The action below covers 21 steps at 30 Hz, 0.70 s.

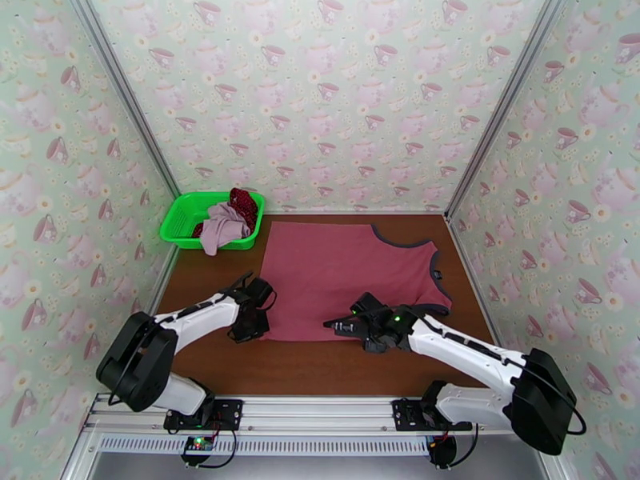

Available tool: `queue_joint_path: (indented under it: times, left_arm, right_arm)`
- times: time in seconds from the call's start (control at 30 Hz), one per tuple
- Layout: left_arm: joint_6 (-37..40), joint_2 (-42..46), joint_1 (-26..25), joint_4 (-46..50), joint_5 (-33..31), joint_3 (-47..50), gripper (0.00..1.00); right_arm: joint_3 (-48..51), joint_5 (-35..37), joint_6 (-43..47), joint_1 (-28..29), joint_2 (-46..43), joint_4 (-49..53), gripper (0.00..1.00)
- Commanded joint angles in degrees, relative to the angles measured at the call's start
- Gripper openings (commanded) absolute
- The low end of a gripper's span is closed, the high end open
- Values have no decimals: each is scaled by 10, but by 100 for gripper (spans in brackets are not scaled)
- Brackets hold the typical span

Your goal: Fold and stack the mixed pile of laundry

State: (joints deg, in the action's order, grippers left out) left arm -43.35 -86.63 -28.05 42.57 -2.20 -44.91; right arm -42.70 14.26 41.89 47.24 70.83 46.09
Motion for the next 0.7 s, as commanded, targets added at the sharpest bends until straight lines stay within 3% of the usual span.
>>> queue_joint_path:
  times: [0.0,0.53,0.67]
  left_arm:
    - [18,-15,9,-27,-21,-2,0]
    - [33,37,26,-17,-22,11,0]
    - [35,43,30,-16,-22,14,0]
  right_arm:
    - [10,23,17,0,20,-17,48]
    - [12,38,12,-29,129,-60,45]
    - [11,48,11,-40,151,-65,35]
